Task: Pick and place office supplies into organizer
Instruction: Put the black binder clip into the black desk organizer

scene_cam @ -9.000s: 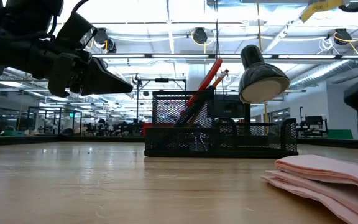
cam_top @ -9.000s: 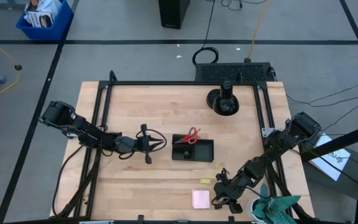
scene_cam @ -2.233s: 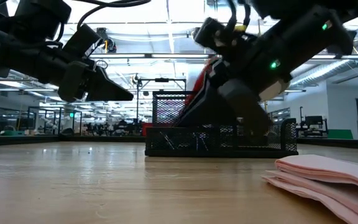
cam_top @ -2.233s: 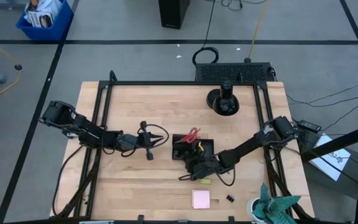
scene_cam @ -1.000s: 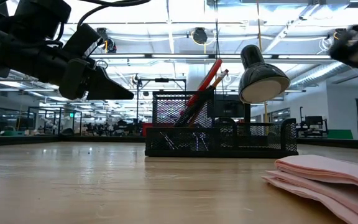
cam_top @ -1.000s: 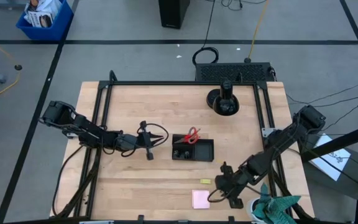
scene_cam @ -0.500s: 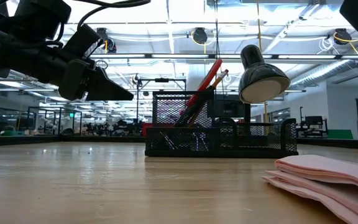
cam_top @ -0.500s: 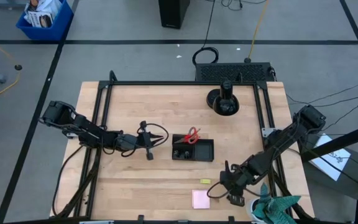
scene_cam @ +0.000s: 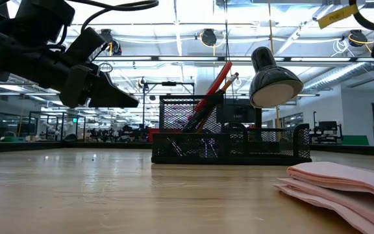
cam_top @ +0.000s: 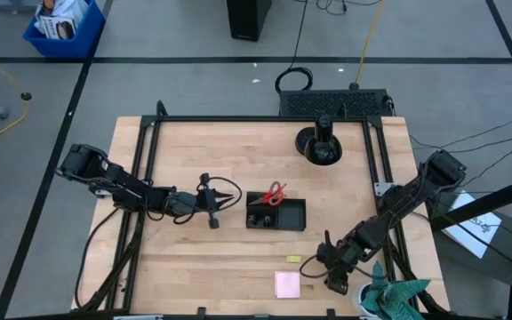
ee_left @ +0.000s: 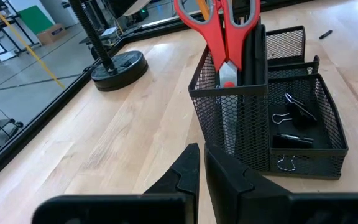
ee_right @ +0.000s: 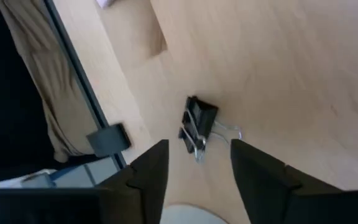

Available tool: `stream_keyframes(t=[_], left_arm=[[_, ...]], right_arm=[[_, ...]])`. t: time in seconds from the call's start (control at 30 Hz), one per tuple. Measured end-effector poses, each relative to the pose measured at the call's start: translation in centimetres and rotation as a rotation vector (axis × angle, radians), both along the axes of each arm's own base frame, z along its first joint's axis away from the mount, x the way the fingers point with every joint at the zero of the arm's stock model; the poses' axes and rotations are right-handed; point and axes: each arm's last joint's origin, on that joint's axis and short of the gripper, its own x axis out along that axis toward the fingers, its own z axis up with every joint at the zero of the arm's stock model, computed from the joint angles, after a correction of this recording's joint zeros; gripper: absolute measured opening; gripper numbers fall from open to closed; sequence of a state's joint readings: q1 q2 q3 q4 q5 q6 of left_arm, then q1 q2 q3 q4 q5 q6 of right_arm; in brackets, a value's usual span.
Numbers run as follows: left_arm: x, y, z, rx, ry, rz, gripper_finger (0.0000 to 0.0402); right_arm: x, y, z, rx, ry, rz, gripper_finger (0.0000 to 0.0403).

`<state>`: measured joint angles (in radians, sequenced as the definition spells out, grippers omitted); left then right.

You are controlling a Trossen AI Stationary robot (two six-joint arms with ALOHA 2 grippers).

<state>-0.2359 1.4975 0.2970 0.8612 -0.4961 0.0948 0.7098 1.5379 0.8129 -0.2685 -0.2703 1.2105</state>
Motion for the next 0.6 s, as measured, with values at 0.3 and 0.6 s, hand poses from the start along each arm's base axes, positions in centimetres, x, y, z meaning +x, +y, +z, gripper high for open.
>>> stream_keyframes(t=[0.3, 0.6], left_arm=[[-0.02, 0.00, -0.04, -0.003, 0.004, 0.001, 0.0031], [-0.01, 0.00, -0.04, -0.006, 0.003, 0.002, 0.0031]], right_arm=[[0.12, 0.29, -0.10, 0.047, -0.034, -0.024, 0.0186], [-0.11, 0.31, -0.20, 0.027, -0.032, -0.005, 0.0158]])
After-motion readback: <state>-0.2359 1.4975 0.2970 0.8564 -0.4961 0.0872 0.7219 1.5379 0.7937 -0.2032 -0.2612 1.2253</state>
